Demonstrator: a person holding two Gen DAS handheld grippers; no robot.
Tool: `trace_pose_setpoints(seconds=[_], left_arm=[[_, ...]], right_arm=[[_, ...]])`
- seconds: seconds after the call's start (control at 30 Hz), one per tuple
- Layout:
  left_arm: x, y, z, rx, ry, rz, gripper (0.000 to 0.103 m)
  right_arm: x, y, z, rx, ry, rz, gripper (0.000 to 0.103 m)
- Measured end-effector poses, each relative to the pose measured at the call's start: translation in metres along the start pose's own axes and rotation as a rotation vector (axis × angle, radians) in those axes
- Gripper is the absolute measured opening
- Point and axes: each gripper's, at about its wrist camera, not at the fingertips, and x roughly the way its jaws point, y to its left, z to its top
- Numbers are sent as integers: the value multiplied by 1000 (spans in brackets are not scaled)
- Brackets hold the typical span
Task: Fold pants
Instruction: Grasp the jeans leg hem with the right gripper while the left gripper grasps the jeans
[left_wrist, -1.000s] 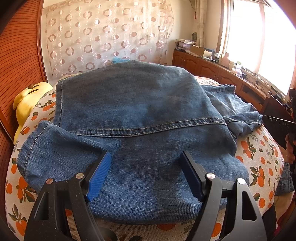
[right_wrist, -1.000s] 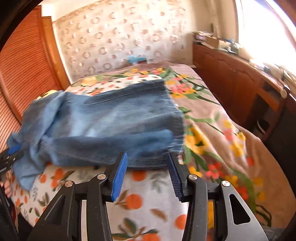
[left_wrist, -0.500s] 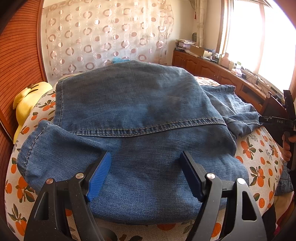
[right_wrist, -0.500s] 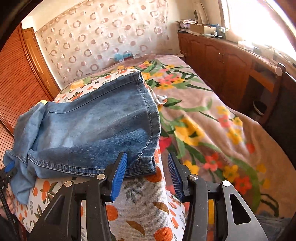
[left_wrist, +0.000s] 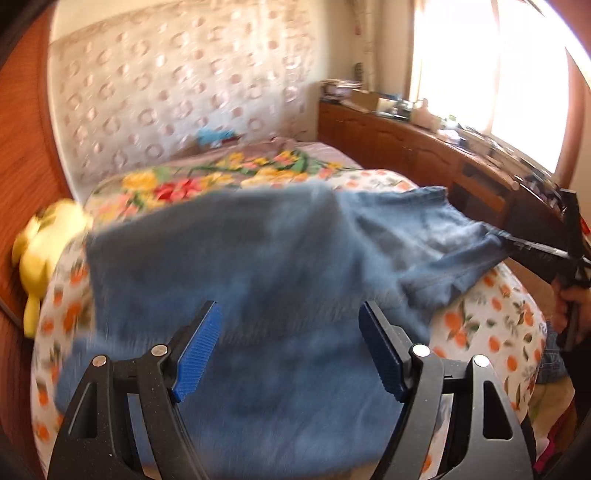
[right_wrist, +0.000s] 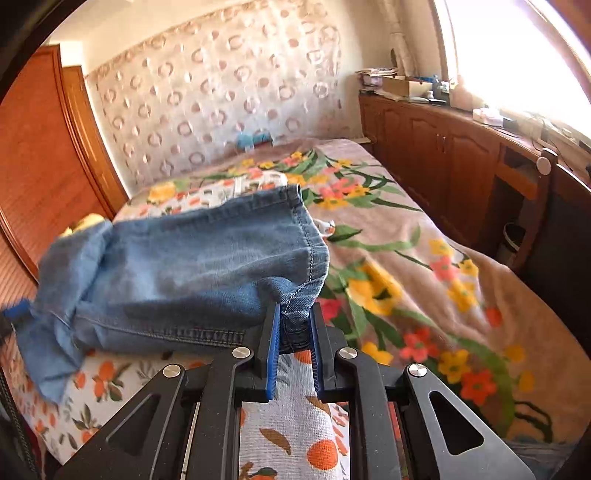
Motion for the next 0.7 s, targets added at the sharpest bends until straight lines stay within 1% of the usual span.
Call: trace_pose_setpoints(seconds=[0.13,0.27,0.37,0.43,0.47,0.5,0.53,0.57,0.6,0.63,0.67,0.7], left_arm=[[30,-9,40,63,43,-10,77],[73,-13,76,83,105,-39,77],[105,-20,94,100,149,-5,77],[127,-24,99,114,190,25,74],[135,-27,100,122,210,36,69],[145,-27,99,130,237,55,59],[150,-27,97,138,251,70,53],[154,-28,95,149,258,78,35],[155,-28,94,157,261,75,23],[154,-27,93,161,260,69,17],[149,-25,95,161,241,73,10],[143,-22,99,159,214,82,8]], right_arm=[[3,-6,5,-1,5,24,15],[6,-3,8,-23,12,30,15],[9,-1,6,-31,25,35,15],[13,3,5,-35,37,35,15],[12,3,6,-39,38,30,15],[11,4,6,-42,36,26,15],[11,4,7,-42,40,22,15],[12,5,7,-44,47,19,15],[12,5,7,-48,52,14,15],[13,5,8,-54,53,12,15],[13,6,8,-64,56,9,15],[14,7,9,-72,61,8,15]])
